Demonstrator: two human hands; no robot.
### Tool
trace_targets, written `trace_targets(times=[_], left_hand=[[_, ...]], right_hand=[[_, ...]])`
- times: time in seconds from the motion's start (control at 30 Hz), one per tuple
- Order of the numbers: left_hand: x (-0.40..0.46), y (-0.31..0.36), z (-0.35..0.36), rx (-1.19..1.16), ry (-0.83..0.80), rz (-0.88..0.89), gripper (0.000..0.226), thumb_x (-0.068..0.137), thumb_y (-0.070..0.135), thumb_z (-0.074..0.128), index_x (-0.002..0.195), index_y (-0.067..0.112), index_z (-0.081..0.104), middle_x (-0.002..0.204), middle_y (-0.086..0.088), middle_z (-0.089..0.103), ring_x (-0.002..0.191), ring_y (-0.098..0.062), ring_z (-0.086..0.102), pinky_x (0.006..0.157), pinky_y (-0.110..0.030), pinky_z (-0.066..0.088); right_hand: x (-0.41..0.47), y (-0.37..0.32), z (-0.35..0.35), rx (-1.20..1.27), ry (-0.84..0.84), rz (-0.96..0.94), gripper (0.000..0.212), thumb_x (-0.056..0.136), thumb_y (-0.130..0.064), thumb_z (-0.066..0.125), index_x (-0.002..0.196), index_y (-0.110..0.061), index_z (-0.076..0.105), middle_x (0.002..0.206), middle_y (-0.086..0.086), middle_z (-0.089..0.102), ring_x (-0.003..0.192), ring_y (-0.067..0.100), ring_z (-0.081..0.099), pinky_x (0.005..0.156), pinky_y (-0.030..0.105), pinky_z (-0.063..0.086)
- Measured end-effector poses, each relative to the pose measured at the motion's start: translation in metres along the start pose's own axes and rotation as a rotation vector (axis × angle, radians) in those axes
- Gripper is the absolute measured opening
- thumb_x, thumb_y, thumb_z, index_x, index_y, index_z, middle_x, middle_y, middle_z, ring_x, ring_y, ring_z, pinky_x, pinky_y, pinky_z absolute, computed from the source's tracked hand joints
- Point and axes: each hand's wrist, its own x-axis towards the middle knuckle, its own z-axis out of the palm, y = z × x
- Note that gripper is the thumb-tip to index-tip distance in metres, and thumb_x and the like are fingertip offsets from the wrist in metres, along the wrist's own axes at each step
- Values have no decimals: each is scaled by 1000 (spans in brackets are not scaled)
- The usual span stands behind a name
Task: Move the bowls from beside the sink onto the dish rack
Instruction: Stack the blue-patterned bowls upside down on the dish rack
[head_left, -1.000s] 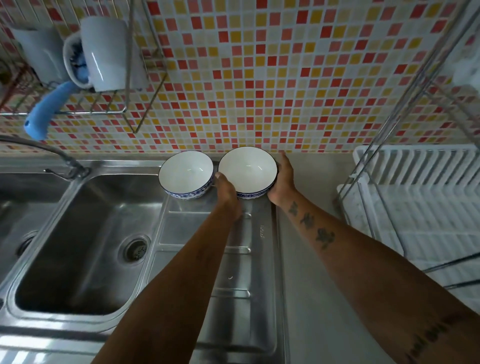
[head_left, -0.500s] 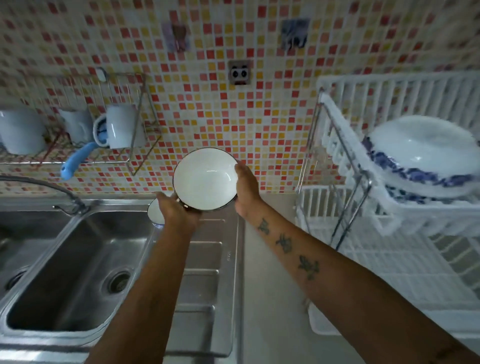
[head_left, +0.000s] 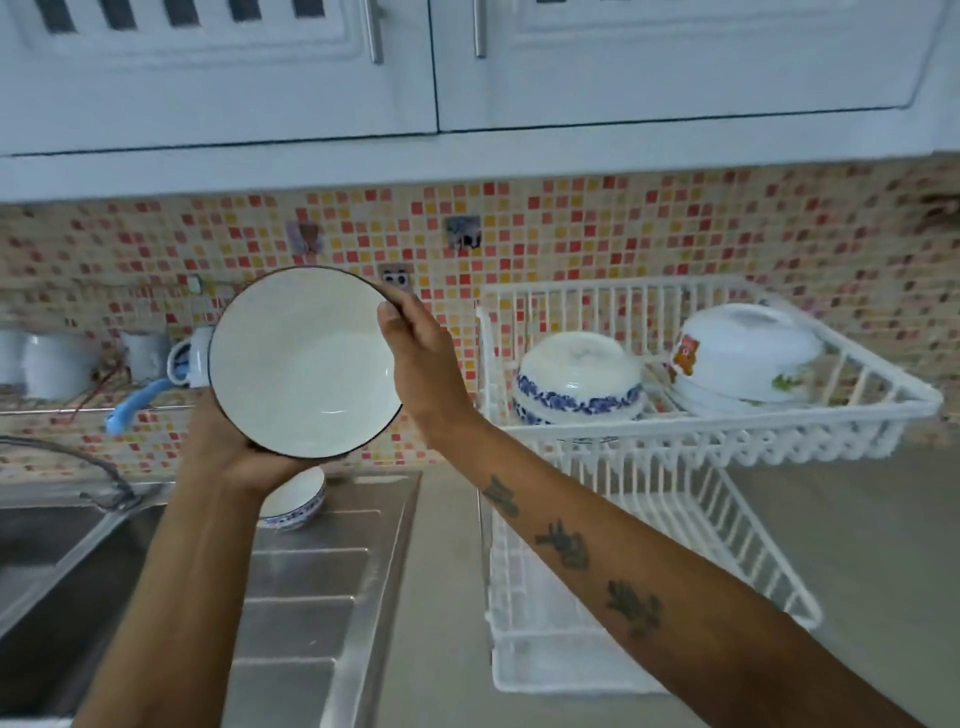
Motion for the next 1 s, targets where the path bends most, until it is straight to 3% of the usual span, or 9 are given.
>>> trace_targets(times=[0.07, 0.17, 0.3, 0.43, 0.57, 0.63, 0.7, 0.83, 1.0], left_hand=[[-4, -8, 25, 50, -61, -25, 46, 78, 52, 64, 119, 34, 67, 128, -5, 66, 110, -36, 64, 86, -64, 49], [-6, -21, 60, 152, -103, -86, 48, 86, 66, 45, 115, 37, 69, 120, -4, 71, 96, -37, 71, 79, -62, 52], [3, -44, 103, 216, -157, -100, 50, 81, 67, 47, 113, 35, 69, 129, -2, 66, 114, -37, 62, 89, -68, 46], [21, -68, 135, 274, -140, -18, 47, 84, 62, 44, 113, 33, 66, 124, -3, 67, 109, -36, 62, 94, -62, 47], [37, -85, 154, 450, 34, 176, 43, 96, 56, 34, 99, 28, 67, 96, -1, 71, 85, -24, 67, 75, -36, 54], [43, -94, 165, 567, 115, 406, 32, 93, 47, 50, 84, 22, 68, 77, 3, 71, 67, -14, 66, 63, -28, 51], [54, -104, 169, 773, 136, 676, 35, 83, 46, 63, 86, 11, 65, 72, 1, 67, 56, -2, 64, 52, -22, 48], [82, -121, 168, 1212, 35, 981, 51, 73, 56, 70, 98, 13, 58, 93, -7, 62, 84, -22, 65, 65, -36, 57], [101, -142, 161, 1569, -34, 1043, 66, 70, 65, 62, 110, 13, 59, 111, -3, 59, 105, -22, 50, 89, -34, 44]], right_hand=[[-8, -17, -20, 12, 33, -25, 34, 102, -16, 38, 132, -11, 53, 117, 2, 59, 106, 17, 55, 93, 35, 48], [-17, -34, -56, 56, 112, -51, 33, 101, -18, 40, 131, -12, 54, 116, -1, 61, 114, 23, 56, 104, 43, 45], [-23, -55, -104, 115, 133, -18, 27, 102, -24, 38, 123, -23, 55, 114, -11, 63, 112, 12, 58, 102, 35, 46], [-22, -68, -146, -14, 215, 22, 50, 93, -46, 39, 127, -16, 58, 132, 6, 61, 124, 24, 55, 109, 47, 40], [-24, -75, -179, -65, 194, 140, 45, 100, -48, 27, 111, -23, 63, 109, -8, 64, 103, 18, 59, 97, 46, 44], [-23, -74, -191, -90, 188, 216, 53, 97, -56, 23, 116, -24, 61, 117, -5, 60, 112, 22, 56, 100, 50, 38], [-17, -71, -199, -119, 185, 296, 64, 95, -62, 20, 126, -22, 58, 125, -4, 56, 121, 24, 52, 103, 52, 33], [-4, -63, -215, -99, 198, 400, 72, 91, -68, 22, 131, -18, 56, 131, 3, 57, 121, 23, 50, 109, 49, 32], [5, -40, -226, -121, 161, 433, 59, 88, -66, 40, 126, -26, 59, 123, 6, 67, 116, 23, 60, 106, 44, 41]])
